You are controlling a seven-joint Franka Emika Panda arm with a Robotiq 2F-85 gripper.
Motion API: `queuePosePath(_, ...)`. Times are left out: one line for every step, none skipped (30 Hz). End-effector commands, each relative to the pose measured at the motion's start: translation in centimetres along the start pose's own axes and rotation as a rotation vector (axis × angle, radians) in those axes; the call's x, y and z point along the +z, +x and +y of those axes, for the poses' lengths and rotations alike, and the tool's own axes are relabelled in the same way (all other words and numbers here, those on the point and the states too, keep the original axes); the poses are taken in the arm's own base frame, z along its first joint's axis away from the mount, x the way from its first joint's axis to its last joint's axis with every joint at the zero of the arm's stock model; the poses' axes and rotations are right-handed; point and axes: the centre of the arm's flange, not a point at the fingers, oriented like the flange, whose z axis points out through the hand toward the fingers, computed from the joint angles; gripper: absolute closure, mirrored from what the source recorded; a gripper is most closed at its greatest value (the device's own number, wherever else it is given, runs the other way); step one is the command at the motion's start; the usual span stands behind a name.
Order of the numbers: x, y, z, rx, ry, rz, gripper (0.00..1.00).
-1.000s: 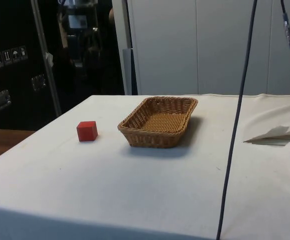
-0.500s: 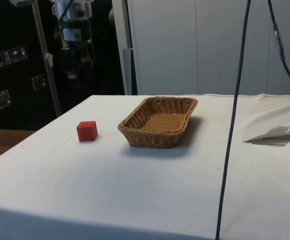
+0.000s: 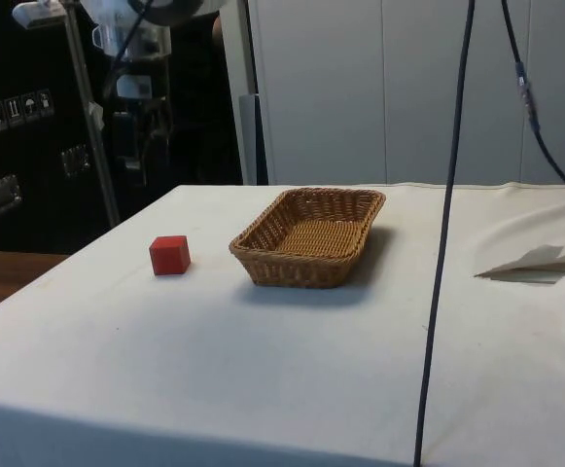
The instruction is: Pick up the cube and place it into the basket.
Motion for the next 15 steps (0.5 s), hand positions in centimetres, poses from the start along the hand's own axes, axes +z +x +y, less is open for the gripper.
queuePosePath(0.3, 0.2, 0.0, -0.007, 0.013, 0.008, 0.0)
queuePosePath(0.2, 0.1, 0.1, -0.004, 0.002, 0.0, 0.0)
queuePosePath(0.6, 0.3, 0.2, -0.015, 0.018, 0.013, 0.0)
queuePosePath(0.9, 0.3, 0.3, -0.019, 0.02, 0.016, 0.0)
queuePosePath(1.1, 0.3, 0.4, -0.023, 0.022, 0.019, 0.0)
queuePosePath(1.2, 0.3, 0.5, -0.026, 0.024, 0.021, 0.0)
queuePosePath(1.5, 0.3, 0.7, -0.029, 0.026, 0.022, 0.0)
queuePosePath(1.6, 0.3, 0.8, -0.033, 0.027, 0.024, 0.0)
queuePosePath(1.9, 0.2, 1.1, -0.04, 0.031, 0.027, 0.0)
queuePosePath(1.8, 0.1, 1.0, -0.034, 0.021, 0.018, 0.0)
queuePosePath(2.2, 0.2, 1.2, -0.044, 0.033, 0.026, 0.0)
queuePosePath(2.3, 0.2, 1.4, -0.047, 0.035, 0.029, 0.0)
queuePosePath(2.6, 0.2, 1.5, -0.051, 0.036, 0.027, 0.0)
queuePosePath(2.7, 0.2, 1.6, -0.054, 0.037, 0.028, 0.0)
queuePosePath(2.9, 0.2, 1.7, -0.058, 0.039, 0.03, 0.0)
